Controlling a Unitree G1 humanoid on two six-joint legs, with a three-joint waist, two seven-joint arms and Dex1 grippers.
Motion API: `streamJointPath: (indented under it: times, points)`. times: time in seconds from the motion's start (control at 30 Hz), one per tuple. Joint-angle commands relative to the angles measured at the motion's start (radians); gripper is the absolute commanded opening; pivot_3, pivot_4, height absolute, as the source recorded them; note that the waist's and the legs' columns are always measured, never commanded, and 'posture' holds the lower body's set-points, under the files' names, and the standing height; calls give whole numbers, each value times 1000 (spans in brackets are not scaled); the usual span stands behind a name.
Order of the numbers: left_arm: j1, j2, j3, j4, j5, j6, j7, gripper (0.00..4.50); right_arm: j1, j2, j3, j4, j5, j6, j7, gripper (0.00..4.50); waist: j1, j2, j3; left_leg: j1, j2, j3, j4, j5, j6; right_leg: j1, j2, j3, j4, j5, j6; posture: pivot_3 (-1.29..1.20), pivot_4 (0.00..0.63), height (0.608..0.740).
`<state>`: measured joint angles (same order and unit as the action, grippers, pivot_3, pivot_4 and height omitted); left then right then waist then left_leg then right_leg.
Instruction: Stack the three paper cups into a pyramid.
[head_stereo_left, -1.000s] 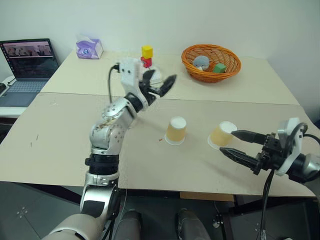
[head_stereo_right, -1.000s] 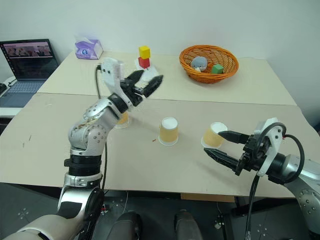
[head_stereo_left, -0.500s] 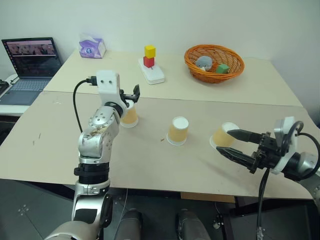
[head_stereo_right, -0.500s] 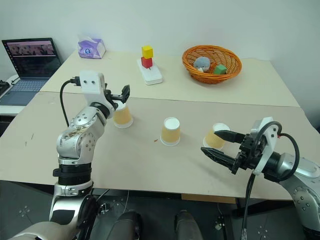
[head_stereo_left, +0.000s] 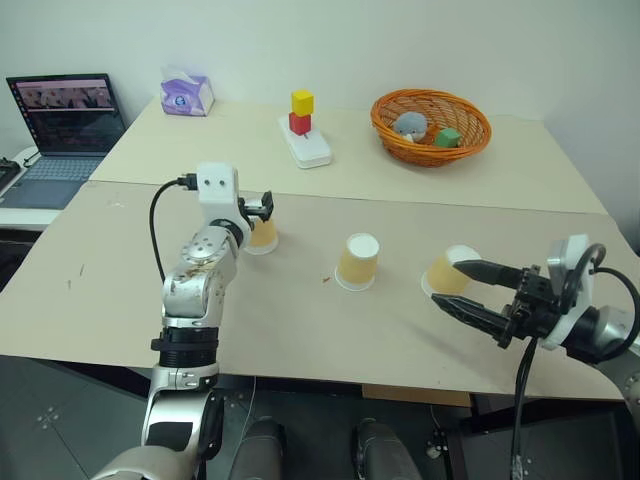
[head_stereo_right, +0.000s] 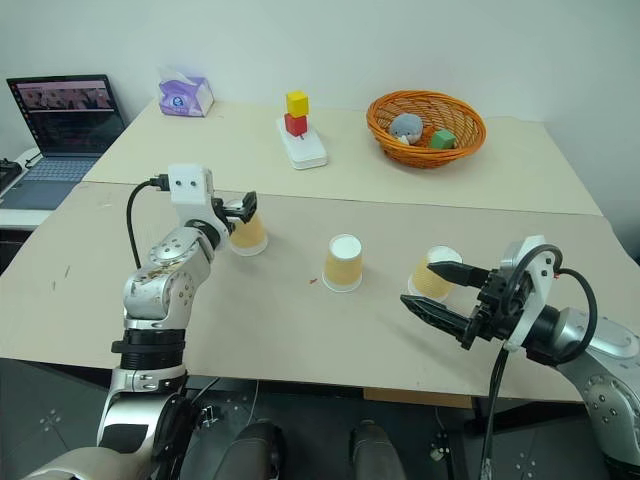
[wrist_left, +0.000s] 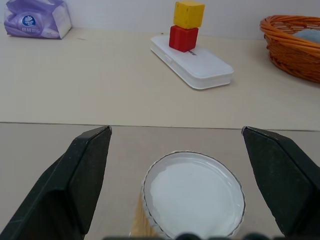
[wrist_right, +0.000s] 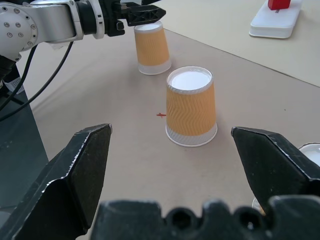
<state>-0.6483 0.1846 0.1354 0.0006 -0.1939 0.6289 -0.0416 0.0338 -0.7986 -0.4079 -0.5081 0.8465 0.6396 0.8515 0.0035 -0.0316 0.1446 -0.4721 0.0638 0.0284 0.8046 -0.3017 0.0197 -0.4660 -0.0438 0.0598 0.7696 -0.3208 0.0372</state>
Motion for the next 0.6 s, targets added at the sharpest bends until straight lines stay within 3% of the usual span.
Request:
streamJointPath:
  times: [0.03, 0.6]
  points:
    - [-15, -7, -9, -13, 1, -22, -12, 4453, 4, -5, -47, -32, 21, -10, -9, 4500, 0, 0, 0, 0, 0, 0, 0, 0, 0, 0, 0, 0, 0, 0, 0, 0, 150, 666]
    - [6, -16, -21, 28, 27, -14, -5, 4453, 7, -11, -45, -40, 30, -6, -25, 4500, -1, 0, 0, 0, 0, 0, 0, 0, 0, 0, 0, 0, 0, 0, 0, 0, 150, 666]
